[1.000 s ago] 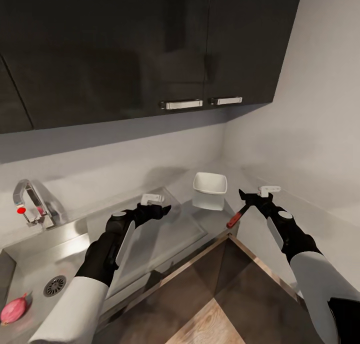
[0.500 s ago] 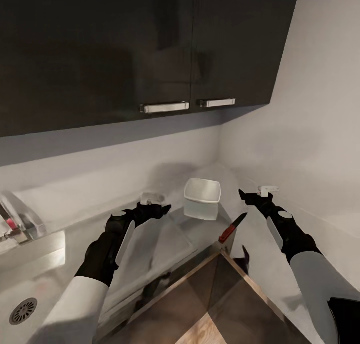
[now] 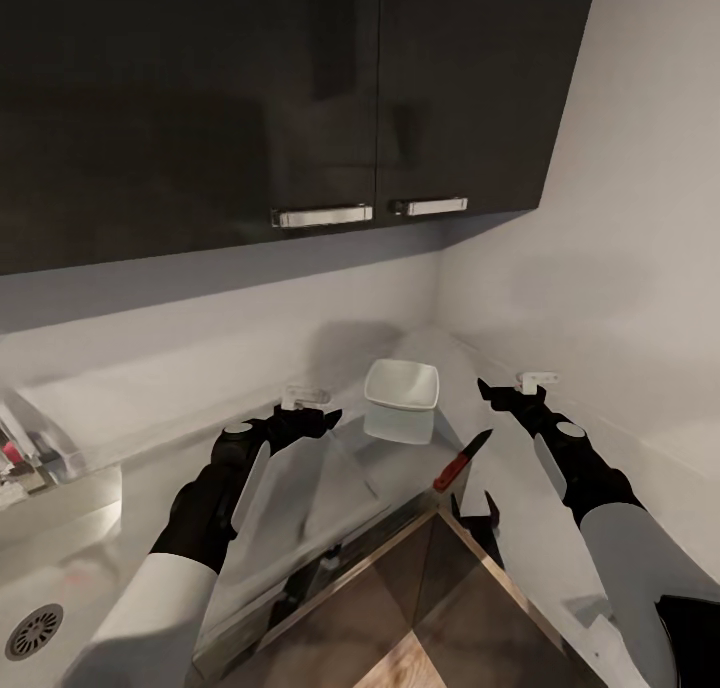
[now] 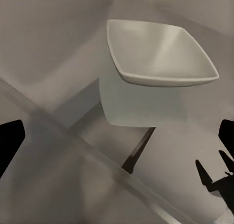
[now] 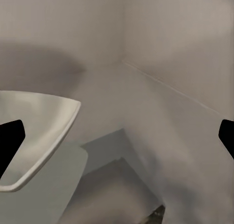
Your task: In the kitchen, take the Vidalia onion out of the sink, dice it on the chopping board with the paring knife, put the diced onion into the bowl on the countertop, then place both the paring knife and the chopping board into the sink.
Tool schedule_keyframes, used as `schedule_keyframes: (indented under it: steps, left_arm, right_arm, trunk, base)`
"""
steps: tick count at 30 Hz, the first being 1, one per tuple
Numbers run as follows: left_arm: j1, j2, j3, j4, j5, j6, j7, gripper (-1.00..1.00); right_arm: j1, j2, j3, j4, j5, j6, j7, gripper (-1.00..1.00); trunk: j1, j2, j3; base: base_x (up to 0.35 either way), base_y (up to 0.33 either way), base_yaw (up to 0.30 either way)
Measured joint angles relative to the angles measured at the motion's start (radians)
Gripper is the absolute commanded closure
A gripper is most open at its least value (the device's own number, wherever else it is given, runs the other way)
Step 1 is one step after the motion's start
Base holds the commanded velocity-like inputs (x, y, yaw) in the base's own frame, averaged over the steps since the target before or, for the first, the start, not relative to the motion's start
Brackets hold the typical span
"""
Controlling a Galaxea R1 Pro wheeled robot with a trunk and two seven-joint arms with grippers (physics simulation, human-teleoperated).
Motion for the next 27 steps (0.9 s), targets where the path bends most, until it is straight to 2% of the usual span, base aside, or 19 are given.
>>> schedule_keyframes:
  steps: [15,23,27]
  left_arm:
    - [0.000,0.000,0.000,-0.001,0.000,0.000,-0.001,-1.00]
    - [0.000,0.000,0.000,-0.002,0.000,0.000,-0.001,-1.00]
    - [0.000,0.000,0.000,-0.002,0.000,0.000,-0.001,-1.00]
  right_arm:
    - [0.000,0.000,0.000,0.000,0.000,0.000,0.000,-1.00]
    - [0.000,0.000,0.000,0.000,0.000,0.000,0.000,-1.00]
    - [0.000,0.000,0.000,0.000,0.000,0.000,0.000,-1.00]
  trunk:
    - [0.000,0.000,0.000]
    - [0.000,0.000,0.000]
    - [0.000,0.000,0.000]
  base:
    - [0.073,-0.041,0.000]
    - [0.231,0.052,0.000]
    - [0.090,0.017,0.000]
